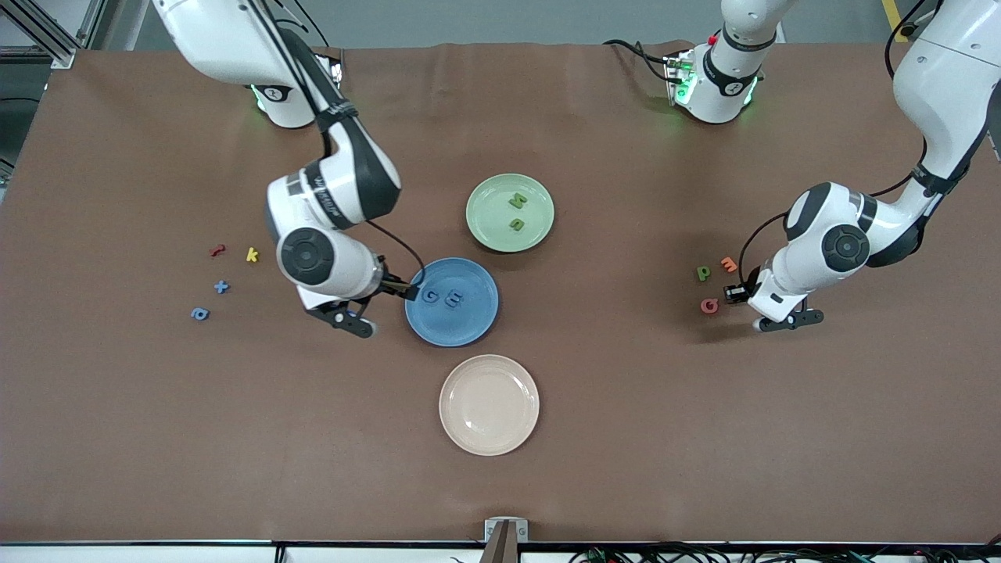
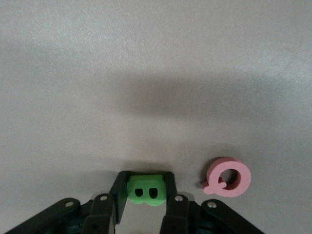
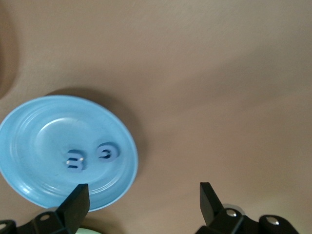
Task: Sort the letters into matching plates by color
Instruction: 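Grasp a green letter with the left gripper while the right gripper returns to the letters, then place the green letter on the green plate with the left gripper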
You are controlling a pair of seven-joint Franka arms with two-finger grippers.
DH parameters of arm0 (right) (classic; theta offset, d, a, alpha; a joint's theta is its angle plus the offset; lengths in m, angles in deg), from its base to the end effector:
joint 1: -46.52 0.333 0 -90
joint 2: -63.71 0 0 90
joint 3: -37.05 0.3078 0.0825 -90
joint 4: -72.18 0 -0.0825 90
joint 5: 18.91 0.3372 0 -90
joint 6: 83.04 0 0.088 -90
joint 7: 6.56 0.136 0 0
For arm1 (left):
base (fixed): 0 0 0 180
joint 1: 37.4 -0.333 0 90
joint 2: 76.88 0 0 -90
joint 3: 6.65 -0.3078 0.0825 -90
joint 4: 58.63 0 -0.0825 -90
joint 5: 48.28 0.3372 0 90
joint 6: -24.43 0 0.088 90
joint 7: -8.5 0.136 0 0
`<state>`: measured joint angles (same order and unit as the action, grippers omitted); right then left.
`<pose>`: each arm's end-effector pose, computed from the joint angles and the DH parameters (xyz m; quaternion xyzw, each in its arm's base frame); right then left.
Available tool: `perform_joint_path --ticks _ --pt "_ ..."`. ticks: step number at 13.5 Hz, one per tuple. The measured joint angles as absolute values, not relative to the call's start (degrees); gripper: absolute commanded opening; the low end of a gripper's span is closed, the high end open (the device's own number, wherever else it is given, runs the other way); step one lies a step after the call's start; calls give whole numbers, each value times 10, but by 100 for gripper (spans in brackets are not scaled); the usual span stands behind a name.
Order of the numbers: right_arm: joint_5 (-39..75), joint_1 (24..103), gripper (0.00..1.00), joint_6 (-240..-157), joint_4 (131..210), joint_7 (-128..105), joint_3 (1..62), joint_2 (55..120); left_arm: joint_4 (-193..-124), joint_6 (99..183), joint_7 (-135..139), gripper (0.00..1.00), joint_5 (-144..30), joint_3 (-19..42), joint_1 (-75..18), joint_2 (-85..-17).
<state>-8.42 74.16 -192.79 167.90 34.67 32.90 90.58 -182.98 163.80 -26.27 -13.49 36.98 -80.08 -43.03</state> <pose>0.5394 0.2581 0.3075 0.9732 -0.1906 -0.1283 0.0038 0.5140 -0.0111 0.1813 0.9958 0.0804 -0.0439 0.0059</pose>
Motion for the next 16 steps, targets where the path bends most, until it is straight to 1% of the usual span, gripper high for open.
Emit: perform_joint_path --ticks 2,3,5,7,9,12,14,16 --pt "-89 703 100 -1913 1679 289 327 897 -1825 1634 -281 1 -135 391 -802 -437" --pt "-93 683 100 -1910 1679 258 327 896 -1821 1619 -304 1 -135 412 -802 -442" --pt "-114 643 100 -1909 1680 199 326 896 -1807 1558 -374 1 -135 474 -801 -453" --pt "-127 602 100 -1908 1681 133 326 896 -1798 1527 -458 1 -135 518 -779 -458" --pt "-136 561 100 -1908 1682 64 326 896 -1795 1525 -552 1 -135 524 -713 -456" --pt "-145 494 100 -1908 1687 -35 325 896 -1767 1525 -697 1 -135 519 -591 -435" --pt "-158 462 100 -1912 1697 -64 325 895 -1746 1525 -761 1 -135 507 -527 -424" --pt "-165 443 100 -1935 1720 -91 325 890 -1728 1525 -820 1 -135 490 -463 -411"
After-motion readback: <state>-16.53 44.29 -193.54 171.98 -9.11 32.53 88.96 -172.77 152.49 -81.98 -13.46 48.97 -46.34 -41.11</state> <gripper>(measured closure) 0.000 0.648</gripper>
